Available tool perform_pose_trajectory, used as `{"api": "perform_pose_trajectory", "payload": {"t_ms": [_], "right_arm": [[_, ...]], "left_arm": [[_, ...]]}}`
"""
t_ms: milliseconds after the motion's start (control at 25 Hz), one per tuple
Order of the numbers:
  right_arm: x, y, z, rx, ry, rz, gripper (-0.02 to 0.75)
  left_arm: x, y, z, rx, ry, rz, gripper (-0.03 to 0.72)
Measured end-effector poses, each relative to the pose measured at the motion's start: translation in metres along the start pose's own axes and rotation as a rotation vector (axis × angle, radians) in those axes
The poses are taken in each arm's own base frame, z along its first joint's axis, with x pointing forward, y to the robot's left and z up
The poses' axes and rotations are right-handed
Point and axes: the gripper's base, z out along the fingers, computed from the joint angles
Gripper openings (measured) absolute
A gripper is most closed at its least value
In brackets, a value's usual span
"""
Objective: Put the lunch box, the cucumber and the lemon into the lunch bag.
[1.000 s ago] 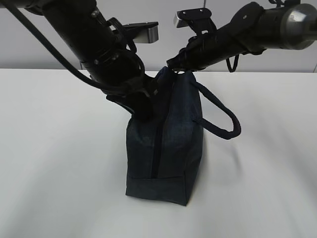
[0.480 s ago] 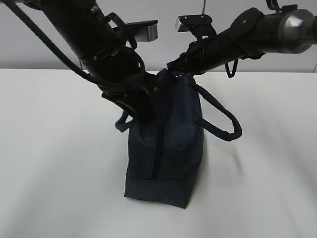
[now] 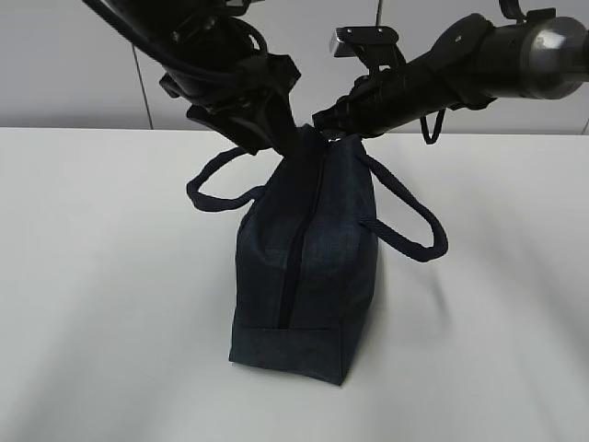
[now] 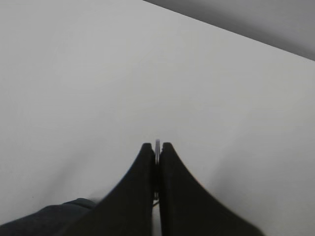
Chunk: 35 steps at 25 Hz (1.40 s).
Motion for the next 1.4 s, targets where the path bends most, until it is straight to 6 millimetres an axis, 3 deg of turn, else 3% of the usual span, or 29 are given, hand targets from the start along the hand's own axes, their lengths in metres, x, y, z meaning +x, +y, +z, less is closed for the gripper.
{"api": "perform_pose_trajectory", "payload": {"t_ms": [480, 600, 720, 840, 1160, 1400], "right_arm": [[0.0, 0.0, 0.0, -0.001, -0.001, 0.002, 0.0], [0.0, 0.0, 0.0, -0.001, -0.001, 0.002, 0.0], [0.0, -0.001, 0.0, 0.0, -0.001, 0.003, 0.0], [0.0, -0.001, 0.0, 0.0, -0.001, 0.003, 0.0], [0.0, -0.002, -0.001, 0.002, -0.001, 0.009, 0.0], [0.006, -0.011, 0.002, -0.001, 0.02, 0.12, 0.0]], "left_arm": [[-0.02, 0.025, 0.057, 0.032, 0.041, -0.06, 0.349], [-0.021, 0.029, 0.069, 0.032, 0.053, -0.067, 0.265], [-0.022, 0.03, 0.069, 0.03, 0.051, -0.065, 0.078], [-0.022, 0.029, 0.068, 0.026, 0.054, -0.058, 0.007], [-0.021, 0.029, 0.068, 0.026, 0.07, -0.055, -0.009], [-0.021, 0.03, 0.067, 0.025, 0.074, -0.054, -0.009]]}}
